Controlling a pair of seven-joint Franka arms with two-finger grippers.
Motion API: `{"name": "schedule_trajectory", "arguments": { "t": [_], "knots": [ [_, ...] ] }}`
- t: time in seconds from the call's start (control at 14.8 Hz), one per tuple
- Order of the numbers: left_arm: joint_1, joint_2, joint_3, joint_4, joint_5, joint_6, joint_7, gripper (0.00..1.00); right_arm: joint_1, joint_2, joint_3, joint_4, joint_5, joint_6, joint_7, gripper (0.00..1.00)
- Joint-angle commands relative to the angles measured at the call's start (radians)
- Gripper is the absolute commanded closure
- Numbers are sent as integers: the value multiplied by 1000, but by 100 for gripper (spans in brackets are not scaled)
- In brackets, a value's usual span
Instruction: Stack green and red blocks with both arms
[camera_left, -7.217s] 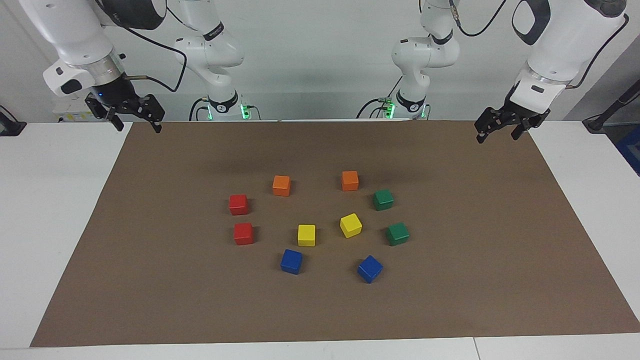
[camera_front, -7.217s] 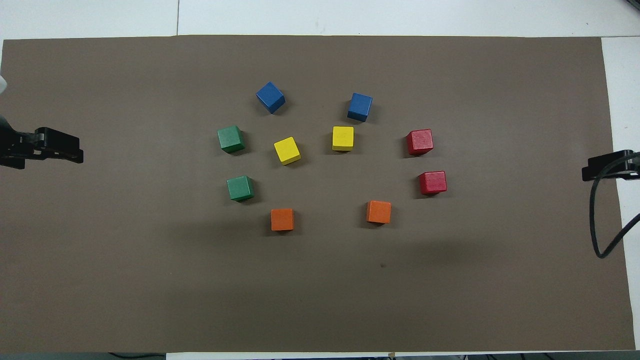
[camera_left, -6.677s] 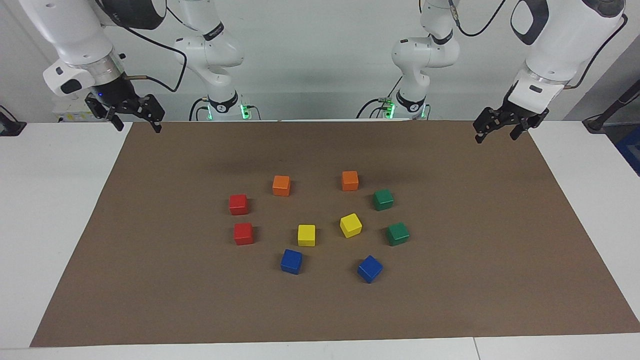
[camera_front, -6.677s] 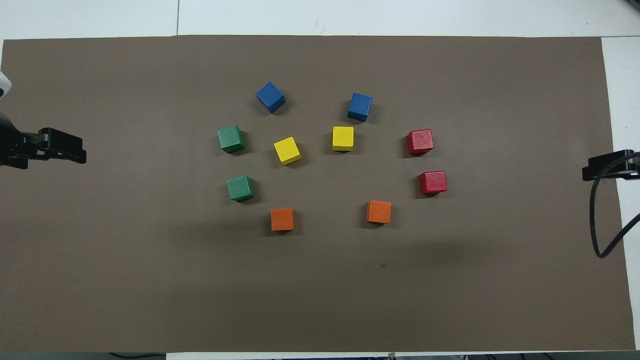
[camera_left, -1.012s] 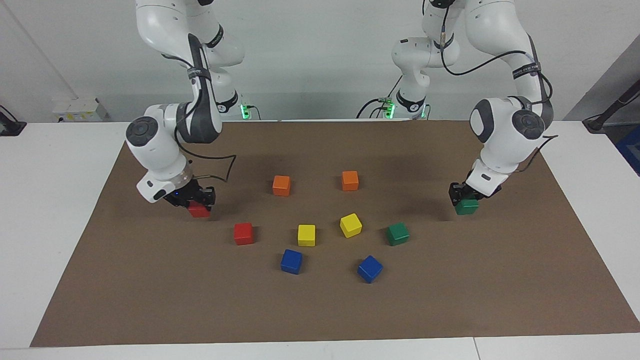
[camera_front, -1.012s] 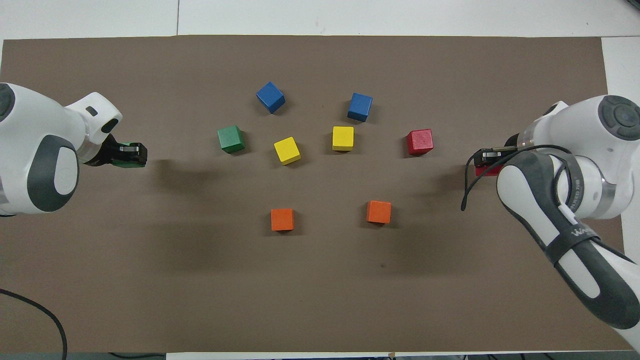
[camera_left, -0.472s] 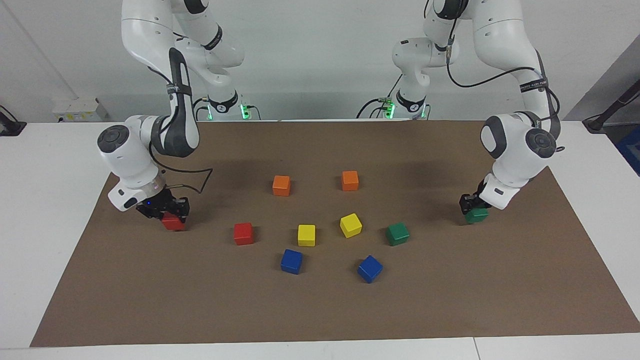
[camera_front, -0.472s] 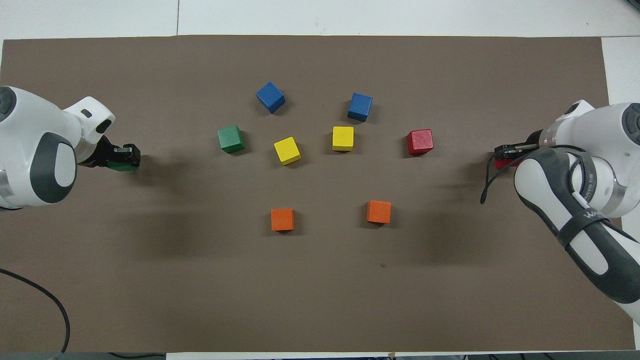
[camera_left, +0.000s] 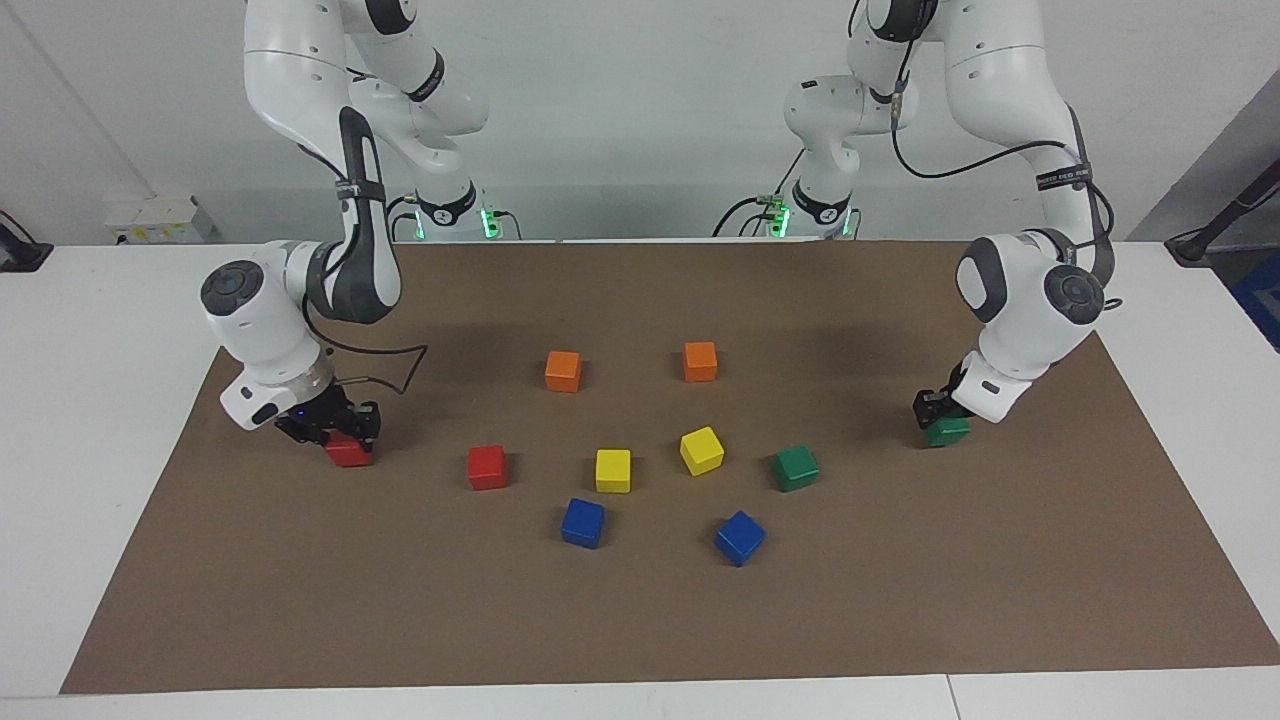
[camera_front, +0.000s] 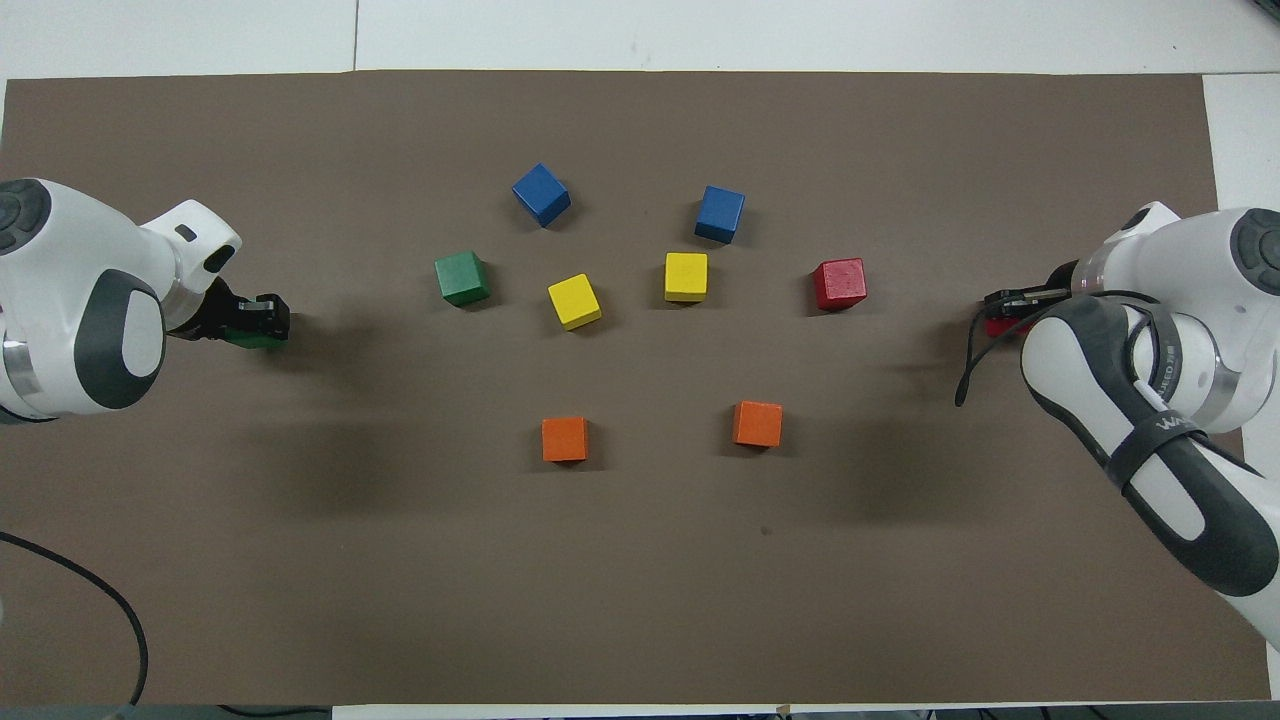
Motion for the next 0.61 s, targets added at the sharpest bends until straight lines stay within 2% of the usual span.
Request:
{"name": "schedule_trajectory", "arguments": {
  "t": [0.0, 0.27, 0.34, 0.4, 0.47, 0.54],
  "knots": [
    [2, -7, -1, -40, -4, 48, 11, 100, -18, 7, 9, 6, -3, 16, -33, 100],
    [-5, -6, -1, -45, -4, 53, 11, 100, -24, 7, 9, 4, -3, 27, -34, 100],
    [-7, -6, 0, -45, -4, 51, 10, 100, -24, 7, 9, 4, -3, 28, -31, 52],
    [-7, -6, 0, -45, -4, 51, 10, 100, -24, 7, 9, 4, -3, 28, -28, 21],
    [-5, -6, 0, -45, -4, 53, 13, 81, -24, 8, 9, 4, -3, 28, -25, 7],
    [-5, -7, 0, -51, -4, 53, 14, 33, -26, 7, 9, 4, -3, 28, -22, 1]
  ]
}}
